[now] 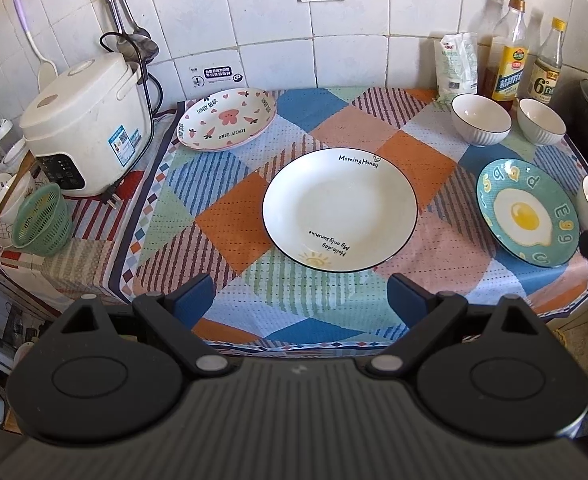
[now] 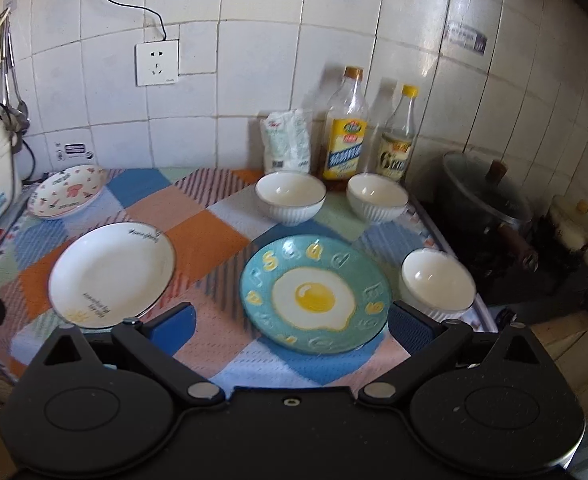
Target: Organize plates and bowls
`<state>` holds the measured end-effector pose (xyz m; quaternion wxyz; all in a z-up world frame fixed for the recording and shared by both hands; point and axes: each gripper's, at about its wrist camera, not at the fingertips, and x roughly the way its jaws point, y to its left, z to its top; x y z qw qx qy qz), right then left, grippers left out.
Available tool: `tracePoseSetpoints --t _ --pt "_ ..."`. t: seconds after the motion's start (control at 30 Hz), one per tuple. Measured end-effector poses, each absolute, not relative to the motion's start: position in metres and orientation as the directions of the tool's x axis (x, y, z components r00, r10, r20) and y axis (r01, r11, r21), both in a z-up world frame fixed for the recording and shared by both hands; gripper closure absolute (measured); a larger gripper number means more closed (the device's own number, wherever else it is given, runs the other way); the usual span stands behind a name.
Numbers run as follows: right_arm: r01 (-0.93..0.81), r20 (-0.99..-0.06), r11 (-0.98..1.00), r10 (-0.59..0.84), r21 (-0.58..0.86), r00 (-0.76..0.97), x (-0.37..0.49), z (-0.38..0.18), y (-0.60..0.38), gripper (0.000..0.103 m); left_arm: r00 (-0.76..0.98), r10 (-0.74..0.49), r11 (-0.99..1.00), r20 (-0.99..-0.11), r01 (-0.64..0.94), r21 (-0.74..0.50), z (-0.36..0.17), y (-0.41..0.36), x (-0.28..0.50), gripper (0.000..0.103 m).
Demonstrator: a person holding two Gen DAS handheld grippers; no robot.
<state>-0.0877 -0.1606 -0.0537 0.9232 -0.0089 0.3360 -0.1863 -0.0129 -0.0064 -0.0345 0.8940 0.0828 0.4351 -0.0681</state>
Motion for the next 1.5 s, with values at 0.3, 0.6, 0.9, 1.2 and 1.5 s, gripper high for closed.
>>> tracePoseSetpoints --t 0.3,0.6,0.9,1.2,1.5 --pt "0.197 -0.462 0.972 -0.234 -0.127 0.855 -0.062 -0.059 -0.166 0.0 0.61 -0.049 0.979 -0.791 0.187 0.083 -0.055 -0.003 0.033 0.009" --pt "-0.022 -0.561 0.991 0.095 0.135 0.822 0.012 -0.128 -0.148 0.011 0.526 -0.143 0.986 -0.838 0.144 -0.078 -0.122 0.033 0.11 0.009" --pt "0.035 -0.638 0.927 0.228 0.372 0.735 0.058 -0.197 -0.14 0.032 0.481 -0.145 0.986 -0.865 0.143 -0.086 -0.182 0.05 0.155 0.04" --pt "0.081 -0.65 0.908 0.231 0.412 0.725 0.067 -0.216 -0.15 0.083 0.521 -0.234 0.968 -0.821 0.201 -0.149 -0.193 0.05 0.155 0.084" --pt "0.09 -0.661 0.886 0.269 0.456 0.7 0.075 -0.222 -0.156 0.085 0.516 -0.239 0.961 -0.822 0.245 -0.126 -0.197 0.044 0.159 0.08"
